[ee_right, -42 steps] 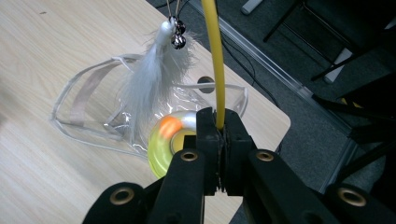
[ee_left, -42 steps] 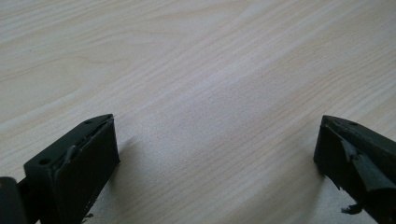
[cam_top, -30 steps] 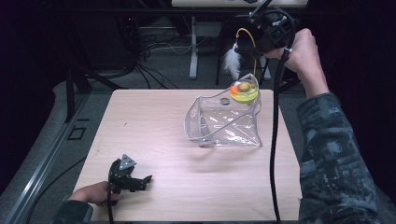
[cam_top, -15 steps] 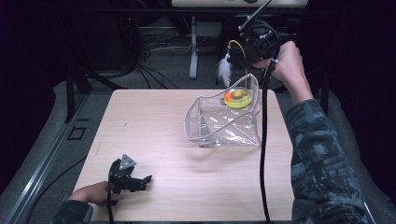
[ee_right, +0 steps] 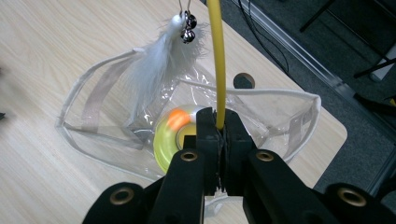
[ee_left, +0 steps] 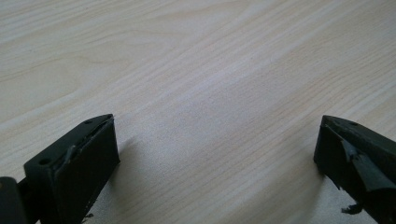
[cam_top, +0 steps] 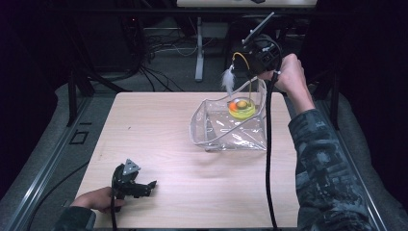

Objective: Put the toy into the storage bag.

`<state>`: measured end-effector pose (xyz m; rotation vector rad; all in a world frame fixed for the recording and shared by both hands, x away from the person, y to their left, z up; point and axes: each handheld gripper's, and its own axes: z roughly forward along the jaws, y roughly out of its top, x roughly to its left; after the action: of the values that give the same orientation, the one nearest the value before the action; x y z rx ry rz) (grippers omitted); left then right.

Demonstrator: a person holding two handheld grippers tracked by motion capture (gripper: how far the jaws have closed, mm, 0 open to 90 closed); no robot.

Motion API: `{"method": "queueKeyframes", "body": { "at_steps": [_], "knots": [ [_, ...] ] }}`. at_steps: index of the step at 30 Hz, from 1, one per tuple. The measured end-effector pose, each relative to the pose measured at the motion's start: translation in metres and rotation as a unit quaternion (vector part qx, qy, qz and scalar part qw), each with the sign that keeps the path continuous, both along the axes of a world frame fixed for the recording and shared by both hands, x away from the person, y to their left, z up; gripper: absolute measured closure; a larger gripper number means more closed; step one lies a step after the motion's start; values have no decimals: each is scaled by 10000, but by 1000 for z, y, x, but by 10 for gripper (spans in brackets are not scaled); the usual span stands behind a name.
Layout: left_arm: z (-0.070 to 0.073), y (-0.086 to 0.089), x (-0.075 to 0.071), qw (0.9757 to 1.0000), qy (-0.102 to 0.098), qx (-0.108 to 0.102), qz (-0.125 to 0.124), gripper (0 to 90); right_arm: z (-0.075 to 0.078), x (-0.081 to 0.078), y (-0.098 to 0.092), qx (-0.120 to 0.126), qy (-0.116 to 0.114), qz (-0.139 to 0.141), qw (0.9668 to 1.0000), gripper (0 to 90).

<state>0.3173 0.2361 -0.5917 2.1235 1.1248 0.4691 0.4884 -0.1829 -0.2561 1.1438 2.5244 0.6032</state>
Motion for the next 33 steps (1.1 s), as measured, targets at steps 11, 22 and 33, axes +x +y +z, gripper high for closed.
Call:
{"method": "queueKeyframes", "body": {
  "at_steps": [11,22,33],
  "knots": [
    [0,0,0,10000,-1,-5,-1,0,-25,2,-5,-60,169,-1,9998,881],
    [0,0,0,10000,0,-5,-1,0,-57,1,-11,-71,372,-35,9993,882],
    [0,0,0,10000,1,-1,-2,0,-85,1,-13,-434,539,-142,9975,881]
  ]
}}
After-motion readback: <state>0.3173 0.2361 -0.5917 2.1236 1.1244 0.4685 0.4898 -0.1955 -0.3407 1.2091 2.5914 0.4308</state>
